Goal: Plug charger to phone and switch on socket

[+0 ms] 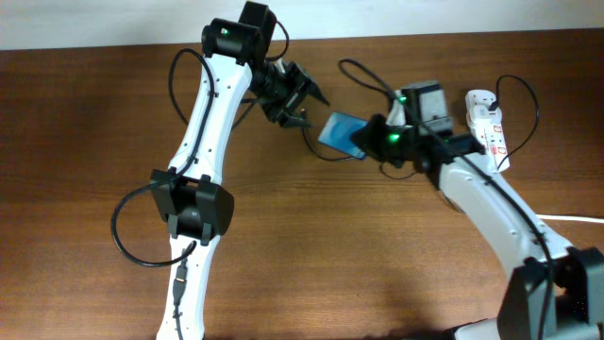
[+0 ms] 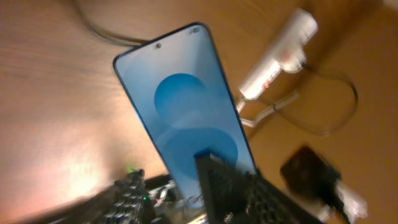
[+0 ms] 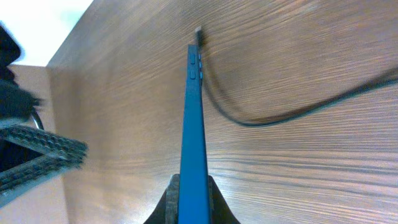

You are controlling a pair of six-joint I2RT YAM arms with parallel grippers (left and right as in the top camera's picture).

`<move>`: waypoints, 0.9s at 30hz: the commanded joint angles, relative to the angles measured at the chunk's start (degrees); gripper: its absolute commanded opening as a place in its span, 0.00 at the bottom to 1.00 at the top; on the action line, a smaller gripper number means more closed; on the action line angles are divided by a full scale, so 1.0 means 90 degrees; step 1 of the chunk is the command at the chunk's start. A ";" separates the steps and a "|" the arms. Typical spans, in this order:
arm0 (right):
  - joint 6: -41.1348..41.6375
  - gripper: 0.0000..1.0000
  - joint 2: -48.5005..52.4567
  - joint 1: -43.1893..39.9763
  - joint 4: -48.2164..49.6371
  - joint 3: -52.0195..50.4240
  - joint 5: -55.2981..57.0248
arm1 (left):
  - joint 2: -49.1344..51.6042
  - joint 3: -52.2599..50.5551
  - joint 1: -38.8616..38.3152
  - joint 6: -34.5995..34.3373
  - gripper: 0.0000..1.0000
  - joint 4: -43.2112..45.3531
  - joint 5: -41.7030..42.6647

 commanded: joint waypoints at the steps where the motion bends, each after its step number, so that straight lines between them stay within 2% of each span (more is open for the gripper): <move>1: -0.0257 0.04 -0.0804 -0.0639 0.0053 0.0075 -0.0432 | -0.0338 0.0117 -0.0002 0.1989 0.67 0.0641 0.1525; 3: -0.0223 0.04 -0.1154 -0.1100 0.0257 0.0075 -0.0826 | -0.0338 0.0117 -0.0002 0.2079 0.68 0.1013 0.1860; 4: 0.0068 0.04 -0.1314 -0.1372 0.0520 0.0075 -0.1044 | -0.0338 0.0117 0.0000 0.2076 0.78 0.1090 0.1933; 6: 0.0780 0.04 -0.1409 -0.1591 0.1010 0.0075 -0.1061 | -0.0338 0.0117 0.0002 0.2072 0.87 0.1343 0.1960; 9: 0.2130 0.04 -0.1367 -0.1520 0.1749 0.0075 -0.0954 | -0.0338 0.0117 0.0002 0.1994 0.89 0.2062 0.2501; 11: 0.3368 0.04 -0.1358 -0.1394 0.1853 0.0075 -0.0607 | -0.0338 0.0117 -0.0002 0.1547 0.90 0.2470 0.2504; 13: 0.4070 0.04 -0.1343 -0.1265 0.1858 0.0075 -0.0357 | -0.0338 0.0117 -0.0002 0.1219 0.90 0.2686 0.2501; 18: 0.5508 0.04 -0.1175 -0.0534 0.1911 0.0075 0.0867 | -0.0338 0.0117 -0.0005 0.0036 0.87 0.3364 0.2499; 22: 0.5566 0.04 -0.0848 -0.0017 0.2834 0.0075 0.1158 | -0.0338 0.0117 -0.0010 -0.0833 0.72 0.3752 0.2499; 27: 0.5569 0.04 -0.0578 0.0335 0.3143 0.0075 0.1552 | -0.0338 0.0117 -0.0022 -0.1464 0.61 0.3767 0.2501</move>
